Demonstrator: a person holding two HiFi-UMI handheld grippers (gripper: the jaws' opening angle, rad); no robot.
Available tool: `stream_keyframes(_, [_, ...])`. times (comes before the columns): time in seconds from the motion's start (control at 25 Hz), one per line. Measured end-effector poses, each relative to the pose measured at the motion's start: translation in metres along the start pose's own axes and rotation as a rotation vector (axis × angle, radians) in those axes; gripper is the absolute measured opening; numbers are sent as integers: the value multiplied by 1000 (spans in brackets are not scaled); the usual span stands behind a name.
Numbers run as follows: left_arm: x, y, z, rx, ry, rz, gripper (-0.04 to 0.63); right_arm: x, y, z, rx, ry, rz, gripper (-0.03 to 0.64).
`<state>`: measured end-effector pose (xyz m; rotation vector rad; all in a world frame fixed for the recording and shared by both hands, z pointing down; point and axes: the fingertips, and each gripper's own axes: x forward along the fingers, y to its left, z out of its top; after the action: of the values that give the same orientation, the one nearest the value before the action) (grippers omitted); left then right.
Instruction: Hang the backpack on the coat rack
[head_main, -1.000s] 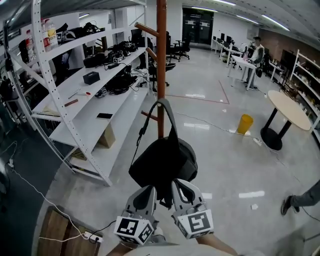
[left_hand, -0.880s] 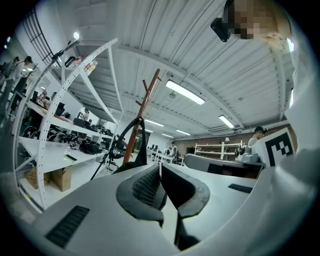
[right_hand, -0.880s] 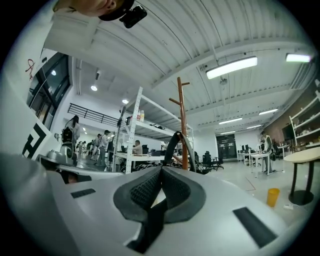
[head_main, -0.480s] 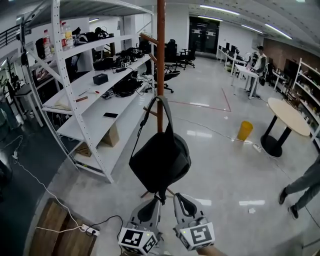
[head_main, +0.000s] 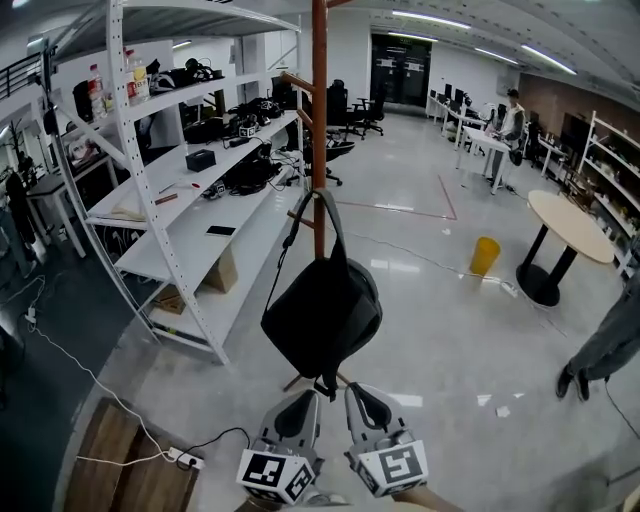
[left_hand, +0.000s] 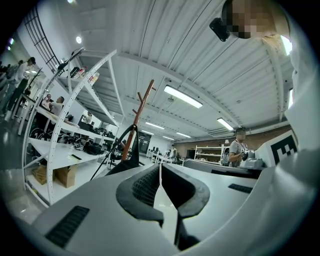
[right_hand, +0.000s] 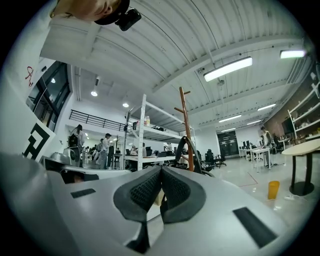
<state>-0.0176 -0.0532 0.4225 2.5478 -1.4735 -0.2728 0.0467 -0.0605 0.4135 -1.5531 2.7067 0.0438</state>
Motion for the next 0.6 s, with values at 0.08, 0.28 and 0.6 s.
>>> stream_keyframes(0.08, [-2, 0, 6, 0, -8, -7, 25, 1, 5, 1, 5, -4, -1, 18])
stream_keyframes(0.28, [-7, 5, 9, 6, -13, -21, 25, 2, 16, 4, 12, -11, -5, 18])
stream_keyframes(0.6, [-11, 6, 10, 7, -8, -37, 25, 5, 24, 5, 22, -14, -7, 18])
